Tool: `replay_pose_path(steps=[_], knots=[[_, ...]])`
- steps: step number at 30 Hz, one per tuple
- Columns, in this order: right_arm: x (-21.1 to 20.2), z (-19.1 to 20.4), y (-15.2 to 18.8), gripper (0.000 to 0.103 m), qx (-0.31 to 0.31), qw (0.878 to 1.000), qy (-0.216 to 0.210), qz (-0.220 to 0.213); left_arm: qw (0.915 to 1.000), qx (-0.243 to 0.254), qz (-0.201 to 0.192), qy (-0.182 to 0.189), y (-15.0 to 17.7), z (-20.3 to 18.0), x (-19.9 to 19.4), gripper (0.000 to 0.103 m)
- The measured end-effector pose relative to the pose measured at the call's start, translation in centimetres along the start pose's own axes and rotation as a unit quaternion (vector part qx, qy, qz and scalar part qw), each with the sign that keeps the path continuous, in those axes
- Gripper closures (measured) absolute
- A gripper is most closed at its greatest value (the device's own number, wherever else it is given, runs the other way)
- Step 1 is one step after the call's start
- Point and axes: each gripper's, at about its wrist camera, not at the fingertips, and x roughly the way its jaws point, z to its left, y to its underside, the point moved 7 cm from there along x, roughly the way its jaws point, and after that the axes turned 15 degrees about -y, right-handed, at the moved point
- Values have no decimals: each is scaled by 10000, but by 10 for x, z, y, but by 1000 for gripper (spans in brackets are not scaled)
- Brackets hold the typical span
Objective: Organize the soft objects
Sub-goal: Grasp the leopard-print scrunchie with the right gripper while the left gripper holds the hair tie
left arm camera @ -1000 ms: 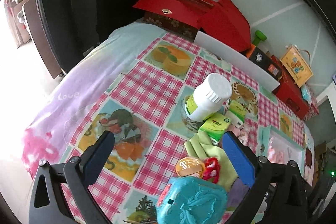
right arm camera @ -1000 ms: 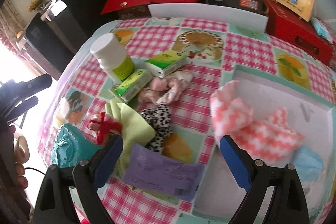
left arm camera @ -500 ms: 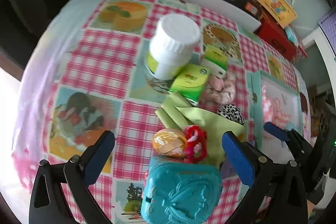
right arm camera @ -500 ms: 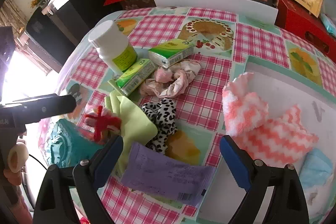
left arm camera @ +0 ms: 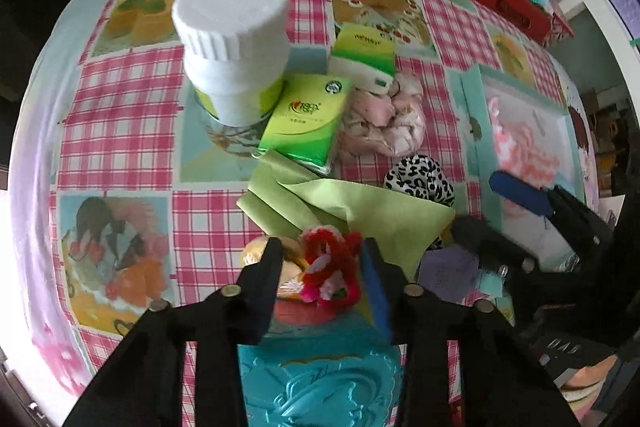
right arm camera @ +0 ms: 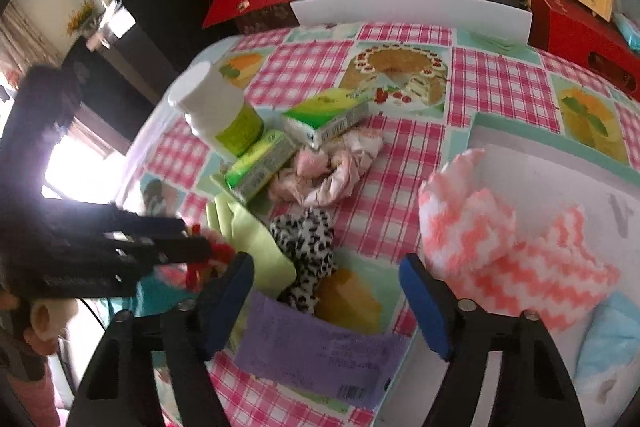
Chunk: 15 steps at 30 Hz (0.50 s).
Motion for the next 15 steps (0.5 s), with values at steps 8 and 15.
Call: replay_pose_path(steps=[8, 15], knots=[[20, -11, -4, 50, 299, 9989, -348, -12, 10000, 47, 21, 48, 0, -14, 7, 77], [36, -13, -1, 62, 479, 9967, -647, 85, 10000, 5, 14, 70, 0, -18, 8, 77]])
